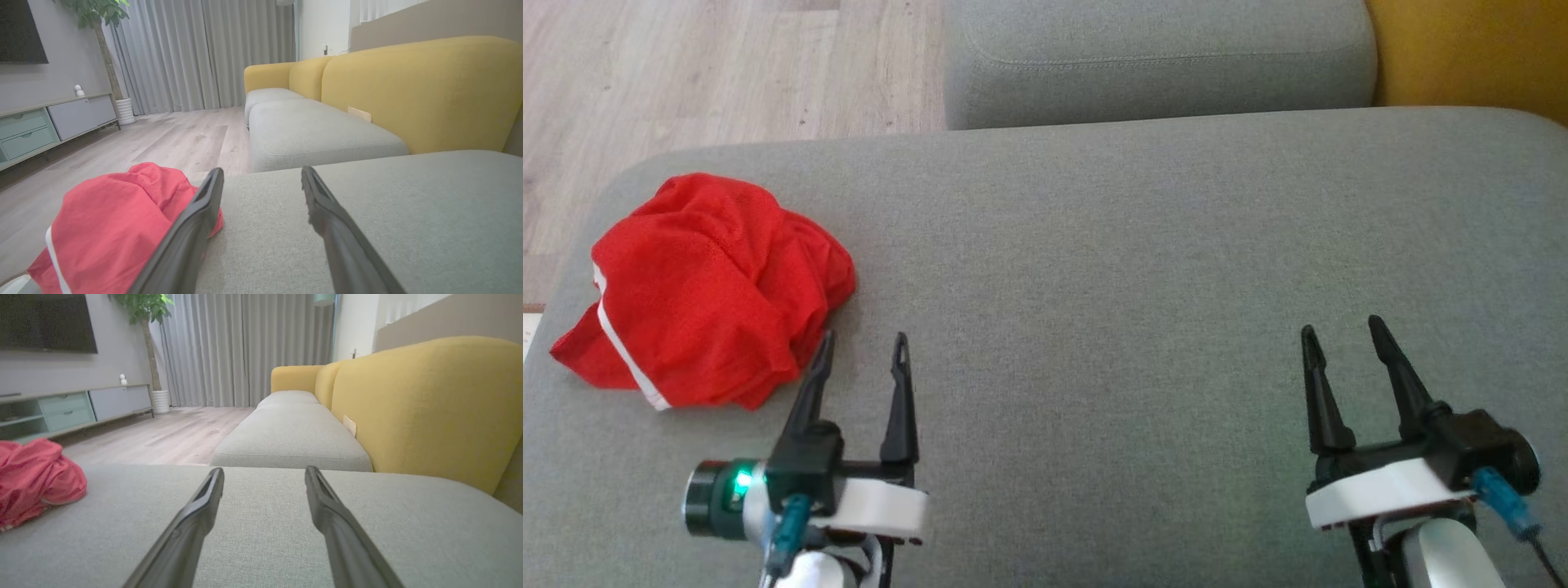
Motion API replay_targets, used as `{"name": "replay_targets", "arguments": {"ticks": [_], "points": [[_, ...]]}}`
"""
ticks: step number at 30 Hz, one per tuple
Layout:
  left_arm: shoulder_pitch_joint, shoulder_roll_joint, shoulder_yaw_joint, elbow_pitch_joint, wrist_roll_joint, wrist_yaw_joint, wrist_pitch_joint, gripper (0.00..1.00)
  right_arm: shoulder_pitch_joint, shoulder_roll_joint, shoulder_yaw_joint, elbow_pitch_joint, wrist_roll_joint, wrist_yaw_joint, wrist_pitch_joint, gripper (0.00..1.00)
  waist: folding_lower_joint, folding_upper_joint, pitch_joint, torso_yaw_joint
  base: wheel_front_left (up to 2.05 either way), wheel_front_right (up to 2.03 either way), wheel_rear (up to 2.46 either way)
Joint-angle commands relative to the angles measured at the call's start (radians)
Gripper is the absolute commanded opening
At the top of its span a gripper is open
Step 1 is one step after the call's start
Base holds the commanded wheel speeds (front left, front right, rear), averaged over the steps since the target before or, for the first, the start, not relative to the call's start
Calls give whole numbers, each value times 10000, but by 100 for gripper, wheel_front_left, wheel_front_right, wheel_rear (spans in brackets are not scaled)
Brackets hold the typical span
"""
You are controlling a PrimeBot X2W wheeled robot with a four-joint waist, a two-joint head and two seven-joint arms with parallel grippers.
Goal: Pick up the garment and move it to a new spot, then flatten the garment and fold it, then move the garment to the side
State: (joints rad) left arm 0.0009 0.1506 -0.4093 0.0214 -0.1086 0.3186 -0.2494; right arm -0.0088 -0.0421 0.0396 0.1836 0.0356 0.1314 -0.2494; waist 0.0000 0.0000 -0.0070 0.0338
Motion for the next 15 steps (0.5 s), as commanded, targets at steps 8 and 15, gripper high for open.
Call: {"name": "replay_targets", "arguments": {"ticks": [8, 15], "points": [[99, -542, 1272, -258, 39, -860, -124, 100, -21, -81, 753, -391, 2295, -7, -124, 100, 0, 0, -50, -68, 0, 0, 0], [168, -789, 1608, -33, 267, -1314, -124, 100, -20, -81, 766, -237, 2410, -7, -124, 100, 0, 0, -91, -116, 0, 0, 0]]}}
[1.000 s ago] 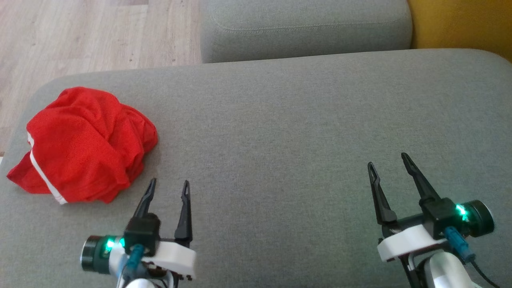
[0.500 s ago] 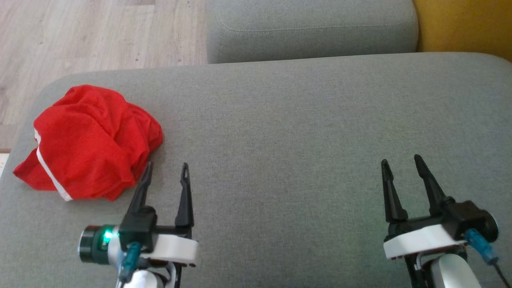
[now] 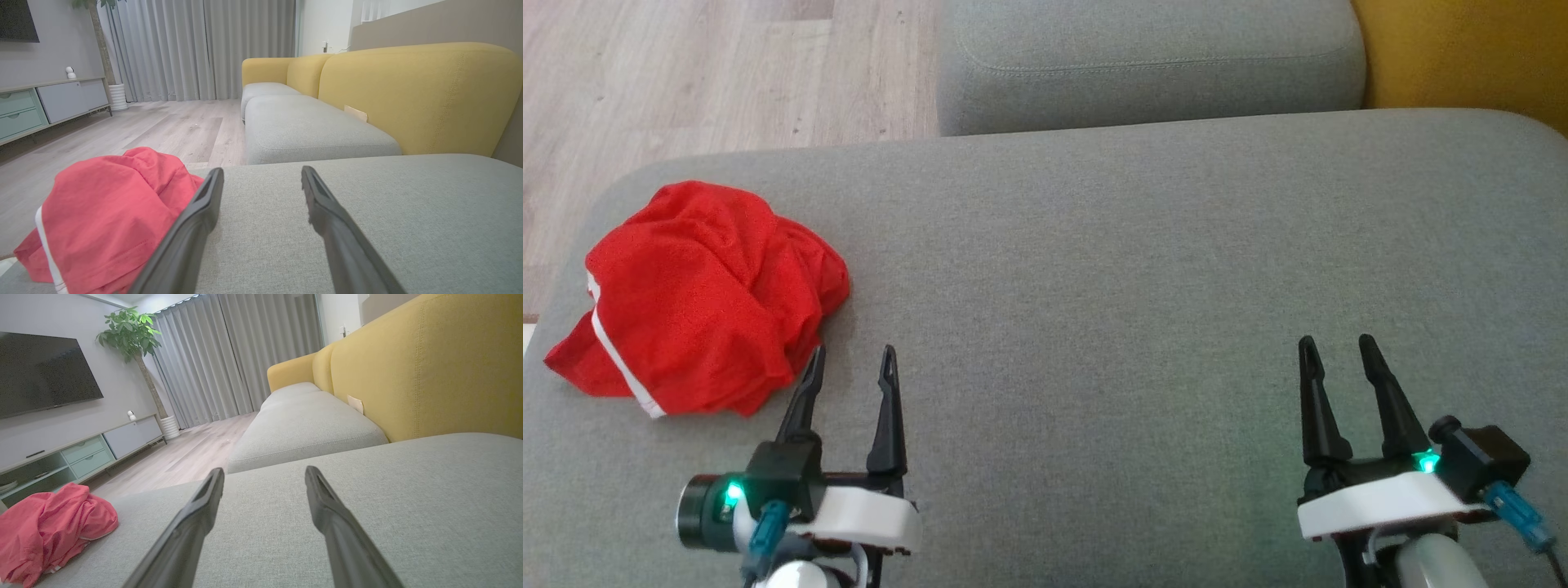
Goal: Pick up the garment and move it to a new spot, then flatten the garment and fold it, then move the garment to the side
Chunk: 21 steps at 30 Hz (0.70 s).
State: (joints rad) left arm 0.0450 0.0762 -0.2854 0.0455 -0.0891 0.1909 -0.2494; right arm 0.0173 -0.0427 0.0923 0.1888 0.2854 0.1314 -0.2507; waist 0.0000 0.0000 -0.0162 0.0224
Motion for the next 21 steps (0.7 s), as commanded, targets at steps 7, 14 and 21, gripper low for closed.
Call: {"name": "replay_targets", "arguments": {"ticks": [7, 14, 21], "points": [[-260, -172, 543, -182, 171, -275, -124, 100, -346, -75, 16, -235, -543, -7, -111, 100, 0, 0, 29, 15, 0, 0, 0], [-253, -229, 630, -115, 220, -367, -124, 100, -339, -75, -81, -168, -583, -7, -111, 100, 0, 0, 62, 74, 0, 0, 0], [-289, -249, 682, -42, 188, -382, -124, 100, -249, -75, -96, -83, -560, -7, -111, 100, 0, 0, 20, 465, 0, 0, 0]]}}
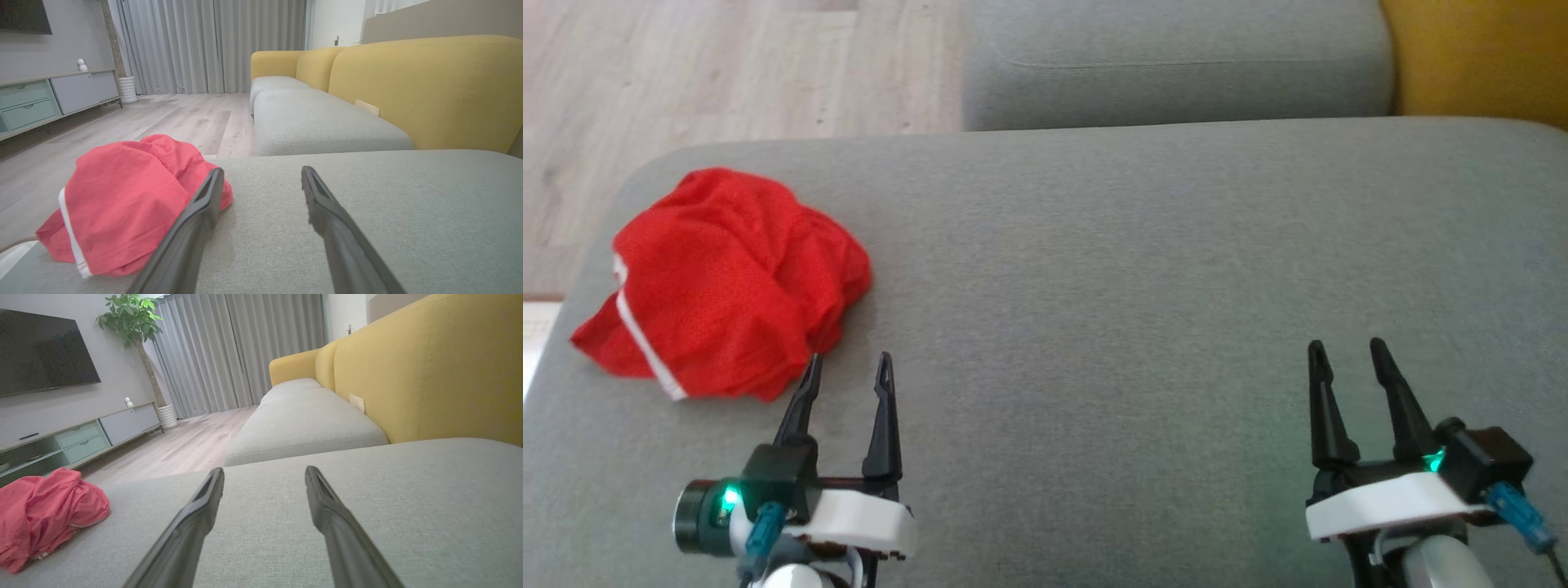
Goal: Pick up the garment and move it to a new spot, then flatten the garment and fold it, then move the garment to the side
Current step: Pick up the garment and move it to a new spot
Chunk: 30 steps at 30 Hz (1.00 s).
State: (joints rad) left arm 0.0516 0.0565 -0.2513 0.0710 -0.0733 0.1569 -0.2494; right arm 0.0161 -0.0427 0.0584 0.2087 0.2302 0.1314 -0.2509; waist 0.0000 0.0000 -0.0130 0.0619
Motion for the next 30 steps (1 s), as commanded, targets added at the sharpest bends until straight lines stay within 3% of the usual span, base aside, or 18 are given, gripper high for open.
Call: {"name": "replay_targets", "arguments": {"ticks": [1, 22, 30], "points": [[-367, -54, 359, -295, 38, -34, -124, 100, -219, -75, 292, -264, -5, -7, -109, 100, 0, 0, -21, 188, 0, 0, 0], [-227, -60, 1363, -416, 307, -221, -124, 100, -200, -75, 1276, 16, 332, -7, -109, 100, 0, 0, -254, 2866, 0, 0, 0], [-168, -60, 1585, -439, 358, -324, -124, 100, -252, -75, 1555, 48, 481, -7, -109, 100, 0, 0, -238, 3390, 0, 0, 0]]}}
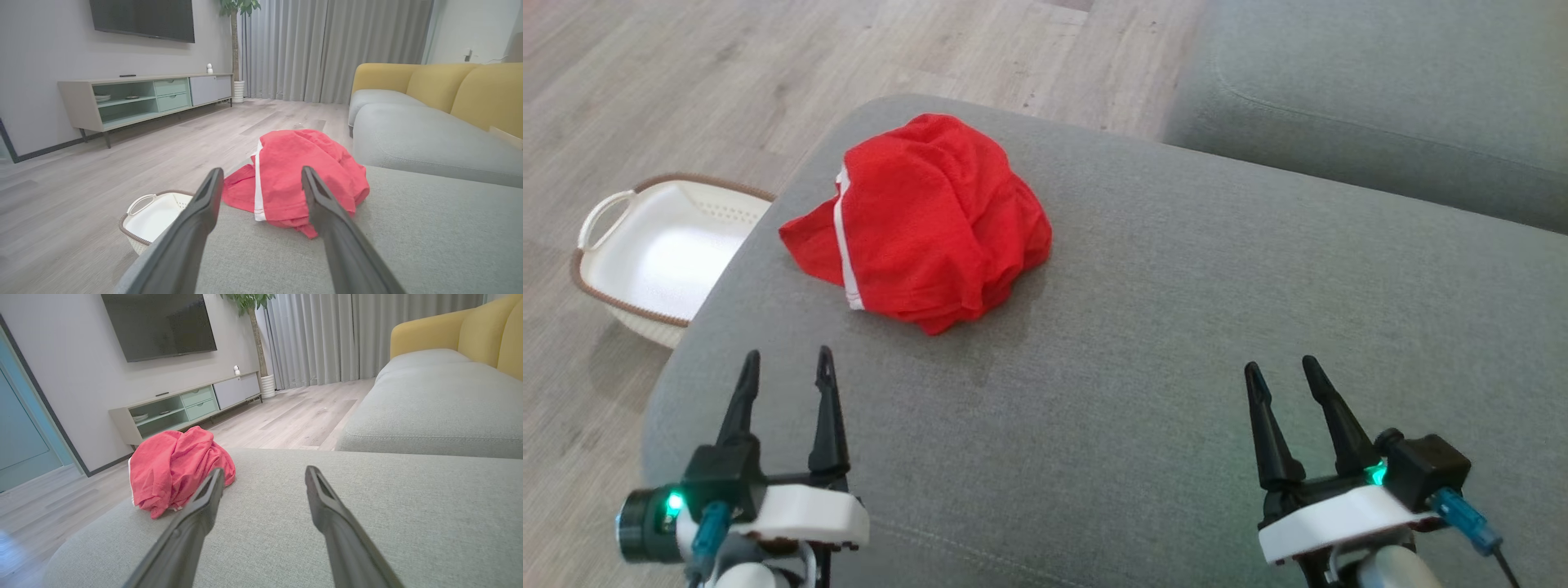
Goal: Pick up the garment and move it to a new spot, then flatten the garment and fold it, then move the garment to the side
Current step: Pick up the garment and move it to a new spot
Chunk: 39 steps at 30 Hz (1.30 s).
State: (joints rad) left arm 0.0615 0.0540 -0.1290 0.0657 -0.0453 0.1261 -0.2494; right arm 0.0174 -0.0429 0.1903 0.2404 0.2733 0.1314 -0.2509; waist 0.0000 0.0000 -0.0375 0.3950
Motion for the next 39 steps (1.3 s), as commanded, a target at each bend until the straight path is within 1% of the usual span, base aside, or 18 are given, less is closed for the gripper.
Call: {"name": "replay_targets", "arguments": {"ticks": [1, 7, 13, 18, 19, 22, 26, 30, 35, 39], "points": [[-269, -36, 385, -395, 82, -12, -124, 100, -274, -73, 247, -265, 67, -7, -109, 100, 0, 0, 11, 84, 0, 0, 0], [-280, -36, 480, -404, 82, -35, -124, 100, -297, -73, 263, -246, 93, -7, -109, 100, 0, 0, 43, 155, 0, 0, 0], [-344, -26, 644, -375, 85, -100, -124, 100, -369, -73, 214, -255, 60, -7, -109, 100, 0, 0, 232, 4, 0, 0, 0], [-871, 142, 864, -135, 98, -270, -124, 100, -553, -73, -66, -355, -195, -7, -109, 100, 0, 0, 863, -278, 0, 0, 0], [-1263, 317, 943, -52, 143, -387, -124, 100, -687, -73, -182, -423, -366, -7, -109, 100, 0, 0, 1204, -429, 0, 0, 0], [-1943, 718, 954, 266, 248, -698, -124, 100, -897, -73, -389, -556, -605, -7, -109, 100, 0, 0, 1698, -674, 0, 0, 0], [-3167, 1445, 921, 1607, 266, -1351, -120, 100, -1187, -73, -750, -769, -912, -7, -109, 100, 0, 0, 2338, -1009, 0, 0, 0], [-4829, 1950, 965, 2812, -111, -2005, 467, 100, -1445, -73, -1193, -1002, -1137, -7, -109, 100, 0, 0, 2960, -1290, 0, 0, 0], [-6672, 2756, 659, 4164, -358, -2428, 1443, 100, -1748, -73, -1532, -1180, -1308, -7, -109, 100, 0, 0, 3593, -1672, 0, 0, 0], [-7794, 3247, 179, 5303, -729, -2544, 2171, 100, -1896, -73, -1590, -1240, -1348, -7, -109, 100, 0, 0, 3939, -1943, 0, 0, 0]]}}
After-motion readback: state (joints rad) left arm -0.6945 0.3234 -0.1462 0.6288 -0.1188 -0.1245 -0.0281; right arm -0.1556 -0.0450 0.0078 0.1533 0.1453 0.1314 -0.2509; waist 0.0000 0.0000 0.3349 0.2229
